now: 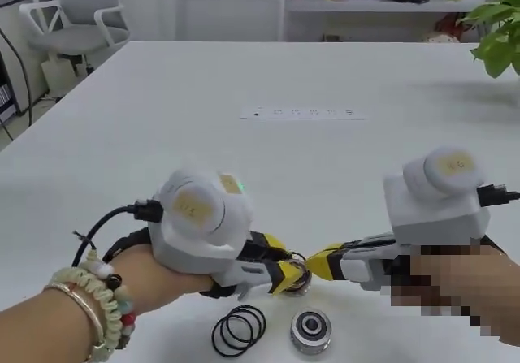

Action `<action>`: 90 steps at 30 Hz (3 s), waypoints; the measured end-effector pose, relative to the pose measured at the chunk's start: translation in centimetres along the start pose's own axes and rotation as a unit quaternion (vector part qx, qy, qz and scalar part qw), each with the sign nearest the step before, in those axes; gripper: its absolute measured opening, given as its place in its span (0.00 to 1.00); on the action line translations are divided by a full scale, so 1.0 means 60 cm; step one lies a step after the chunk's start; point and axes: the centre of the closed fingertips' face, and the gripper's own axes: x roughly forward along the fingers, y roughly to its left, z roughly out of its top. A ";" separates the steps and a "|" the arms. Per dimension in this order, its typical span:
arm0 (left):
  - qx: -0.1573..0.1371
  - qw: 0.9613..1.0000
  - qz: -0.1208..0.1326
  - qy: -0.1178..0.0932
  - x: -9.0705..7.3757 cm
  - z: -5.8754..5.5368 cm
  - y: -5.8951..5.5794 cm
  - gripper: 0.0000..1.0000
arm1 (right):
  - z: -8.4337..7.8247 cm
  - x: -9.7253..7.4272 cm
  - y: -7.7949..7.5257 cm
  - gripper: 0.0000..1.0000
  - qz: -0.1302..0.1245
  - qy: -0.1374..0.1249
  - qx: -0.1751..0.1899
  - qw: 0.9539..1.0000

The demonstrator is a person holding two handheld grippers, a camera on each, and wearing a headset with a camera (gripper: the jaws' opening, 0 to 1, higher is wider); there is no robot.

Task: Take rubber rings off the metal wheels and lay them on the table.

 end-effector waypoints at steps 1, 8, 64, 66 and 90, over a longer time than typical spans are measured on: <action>0.000 1.000 -0.005 -0.004 -0.005 0.007 -0.001 0.19 | 0.001 -0.001 0.001 0.00 0.001 -0.002 0.004 1.000; 0.027 0.999 -0.021 -0.015 -0.066 0.051 -0.005 0.35 | 0.015 -0.007 0.014 0.00 0.007 -0.021 0.011 1.000; -0.073 0.993 0.086 -0.027 -0.277 -0.080 -0.059 0.75 | -0.038 0.049 0.161 0.00 0.119 0.062 -0.064 0.989; -0.076 0.993 0.086 -0.028 -0.277 -0.080 -0.059 0.75 | -0.041 0.051 0.157 0.00 0.113 0.065 -0.065 0.989; -0.085 0.991 0.101 -0.032 -0.282 -0.083 -0.053 0.70 | -0.053 0.059 0.138 0.04 0.085 0.080 -0.094 0.989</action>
